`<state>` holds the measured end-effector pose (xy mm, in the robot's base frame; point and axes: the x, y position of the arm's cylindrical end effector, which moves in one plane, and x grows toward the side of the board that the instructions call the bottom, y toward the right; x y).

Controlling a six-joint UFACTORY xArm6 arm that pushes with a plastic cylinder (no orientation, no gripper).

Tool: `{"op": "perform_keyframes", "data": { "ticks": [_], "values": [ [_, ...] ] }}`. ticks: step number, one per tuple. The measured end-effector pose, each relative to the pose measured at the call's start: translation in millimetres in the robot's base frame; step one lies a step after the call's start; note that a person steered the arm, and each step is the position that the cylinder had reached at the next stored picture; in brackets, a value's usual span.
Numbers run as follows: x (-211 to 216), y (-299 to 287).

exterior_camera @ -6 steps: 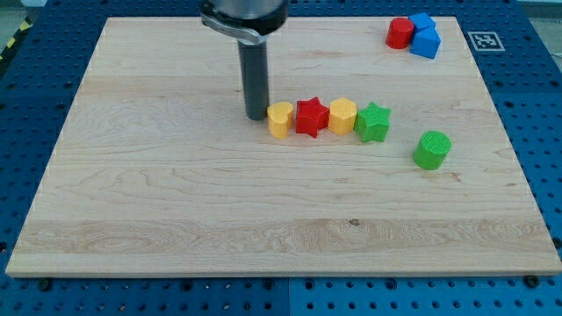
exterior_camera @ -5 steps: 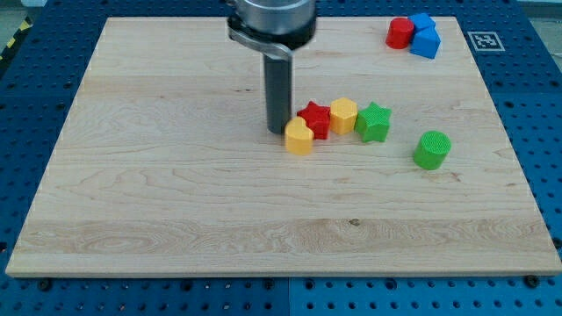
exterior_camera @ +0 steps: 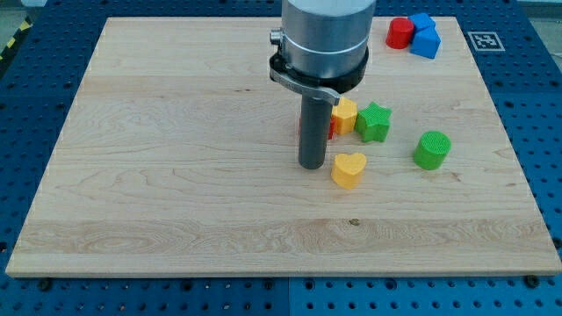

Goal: Slide the red star a bit up

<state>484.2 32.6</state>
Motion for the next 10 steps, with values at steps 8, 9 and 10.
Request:
{"op": "perform_keyframes", "data": {
  "ticks": [8, 9, 10],
  "values": [
    [-112.2, 56.3],
    [-135.0, 77.8],
    [-138.7, 78.9]
  ]
}}
